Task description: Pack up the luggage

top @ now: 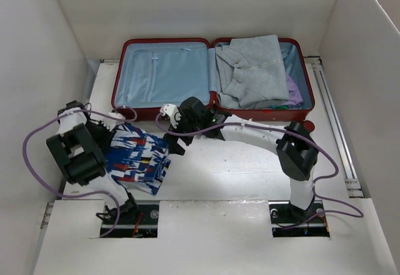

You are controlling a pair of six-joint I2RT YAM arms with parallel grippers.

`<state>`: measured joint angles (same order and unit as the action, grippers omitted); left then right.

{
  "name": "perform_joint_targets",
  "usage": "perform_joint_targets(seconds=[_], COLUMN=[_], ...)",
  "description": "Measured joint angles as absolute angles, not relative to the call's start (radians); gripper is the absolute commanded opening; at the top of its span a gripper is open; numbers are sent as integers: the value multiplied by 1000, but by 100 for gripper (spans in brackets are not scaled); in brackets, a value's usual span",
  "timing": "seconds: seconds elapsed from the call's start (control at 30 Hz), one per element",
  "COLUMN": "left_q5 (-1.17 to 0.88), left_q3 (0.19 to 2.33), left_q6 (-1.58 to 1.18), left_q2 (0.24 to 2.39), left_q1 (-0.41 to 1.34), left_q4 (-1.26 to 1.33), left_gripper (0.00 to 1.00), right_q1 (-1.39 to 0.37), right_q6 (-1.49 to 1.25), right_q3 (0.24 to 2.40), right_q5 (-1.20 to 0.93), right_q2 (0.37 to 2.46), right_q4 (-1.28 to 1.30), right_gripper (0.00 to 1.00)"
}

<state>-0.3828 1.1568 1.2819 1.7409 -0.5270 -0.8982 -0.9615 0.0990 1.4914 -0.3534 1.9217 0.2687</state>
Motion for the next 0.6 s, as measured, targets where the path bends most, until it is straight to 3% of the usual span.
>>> perform_joint_targets(seconds=[0.27,0.6], left_q5=[-361,-452], left_q3=[1070,1156], left_q6=[1524,1601], left_q2=[1321,1231], left_q1=[-281,-139], left_q4=[-956,-1068], left_gripper=[0,0], right_q1=[-955,-937], right_q6=[250,290], right_q3=[1587,1634], right_q5=[-468,-624], right_q2=[1915,1945], right_q4=[253,84], right_gripper=[100,100])
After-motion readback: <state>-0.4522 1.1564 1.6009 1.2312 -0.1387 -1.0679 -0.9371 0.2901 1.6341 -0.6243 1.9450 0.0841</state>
